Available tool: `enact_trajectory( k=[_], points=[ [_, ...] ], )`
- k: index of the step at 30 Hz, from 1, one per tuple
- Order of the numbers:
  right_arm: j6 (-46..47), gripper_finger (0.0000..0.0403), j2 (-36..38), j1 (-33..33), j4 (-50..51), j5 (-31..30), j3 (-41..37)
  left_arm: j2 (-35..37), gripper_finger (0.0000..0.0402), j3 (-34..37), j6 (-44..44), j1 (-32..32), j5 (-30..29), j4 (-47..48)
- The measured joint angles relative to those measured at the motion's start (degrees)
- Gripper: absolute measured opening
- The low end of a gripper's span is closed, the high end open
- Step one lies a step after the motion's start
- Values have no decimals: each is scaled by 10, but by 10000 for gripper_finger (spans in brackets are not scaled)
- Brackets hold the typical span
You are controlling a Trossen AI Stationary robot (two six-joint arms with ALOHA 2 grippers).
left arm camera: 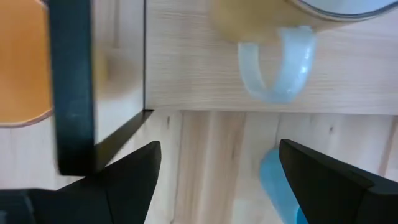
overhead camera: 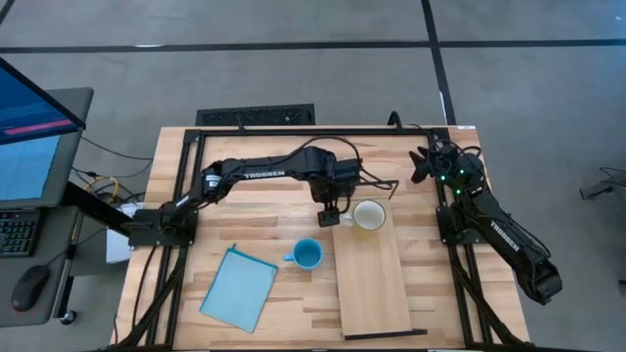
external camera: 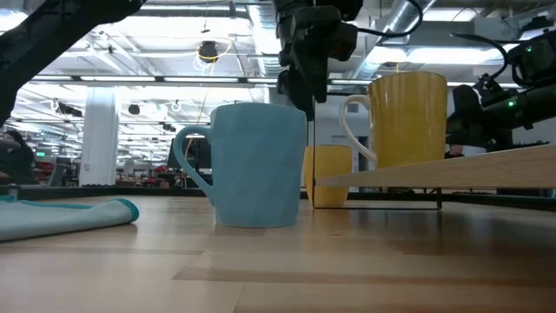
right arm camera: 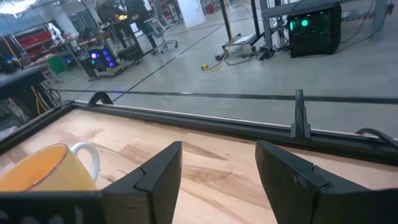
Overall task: Stack small to large cups/mugs on shelf
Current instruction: Adjust the shelf on the table, then put the yellow cup on the shelf
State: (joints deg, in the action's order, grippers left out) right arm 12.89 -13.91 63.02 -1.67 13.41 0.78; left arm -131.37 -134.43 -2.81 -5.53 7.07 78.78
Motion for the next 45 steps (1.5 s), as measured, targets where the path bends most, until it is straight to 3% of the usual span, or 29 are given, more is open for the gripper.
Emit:
enact_trajectory(
  k=[11, 32, 39, 45],
  points=[
    [-24, 226, 0, 0, 0, 0, 0, 0, 318, 0, -9, -1, -44, -3],
    [-24, 226, 0, 0, 0, 0, 0, 0, 318, 1, -16, -2, -23, -86],
    [-23, 226, 0, 0, 0, 0, 0, 0, 318, 1, -44, -7, -28, 22],
    [-23, 226, 0, 0, 0, 0, 0, 0, 318, 1, -52, -26, -121, 63]
  ],
)
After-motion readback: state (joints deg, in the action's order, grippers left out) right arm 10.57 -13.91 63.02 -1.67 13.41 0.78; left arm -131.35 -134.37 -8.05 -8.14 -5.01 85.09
